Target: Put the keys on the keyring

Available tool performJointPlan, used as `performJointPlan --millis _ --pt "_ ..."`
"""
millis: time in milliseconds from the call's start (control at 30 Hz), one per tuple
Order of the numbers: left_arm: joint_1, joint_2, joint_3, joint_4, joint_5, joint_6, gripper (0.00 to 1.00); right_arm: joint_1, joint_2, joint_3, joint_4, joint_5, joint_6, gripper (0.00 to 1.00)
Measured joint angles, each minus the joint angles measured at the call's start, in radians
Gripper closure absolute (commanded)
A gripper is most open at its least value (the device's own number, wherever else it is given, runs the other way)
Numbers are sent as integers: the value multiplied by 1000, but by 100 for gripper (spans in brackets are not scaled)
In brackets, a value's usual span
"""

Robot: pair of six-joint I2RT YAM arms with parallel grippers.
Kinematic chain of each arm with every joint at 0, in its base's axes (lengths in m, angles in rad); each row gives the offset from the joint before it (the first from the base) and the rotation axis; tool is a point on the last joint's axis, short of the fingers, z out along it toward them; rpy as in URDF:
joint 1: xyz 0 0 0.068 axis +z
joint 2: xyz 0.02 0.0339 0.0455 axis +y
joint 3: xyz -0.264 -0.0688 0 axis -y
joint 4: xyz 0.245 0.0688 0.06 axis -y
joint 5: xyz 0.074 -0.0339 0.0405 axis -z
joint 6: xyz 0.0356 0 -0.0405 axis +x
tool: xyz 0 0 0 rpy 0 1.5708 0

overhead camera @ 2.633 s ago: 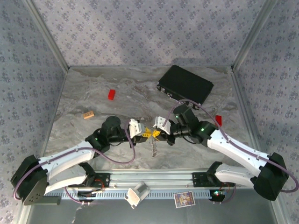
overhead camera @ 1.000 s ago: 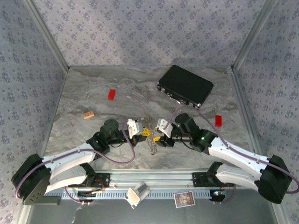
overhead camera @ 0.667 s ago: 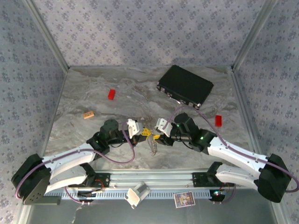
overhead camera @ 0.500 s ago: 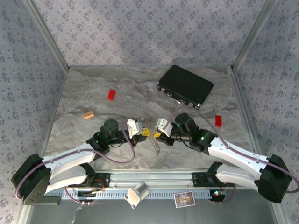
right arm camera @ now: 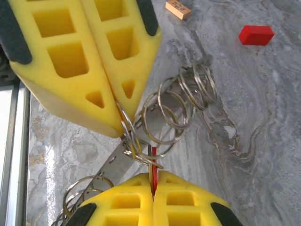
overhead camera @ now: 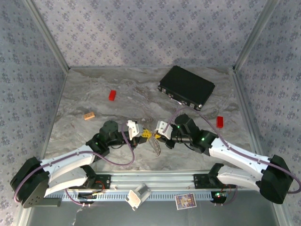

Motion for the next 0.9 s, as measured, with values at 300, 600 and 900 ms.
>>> performJointPlan --millis 300,600,900 --pt "-15 0 26 -92 3 93 100 -5 10 9 -72 -43 -10 72" --pt "-15 6 30 -99 6 124 100 -31 -120 11 -116 -11 -7 66" --pt "-15 23 30 -98 33 125 100 -31 -111 11 -60 -116 -2 71"
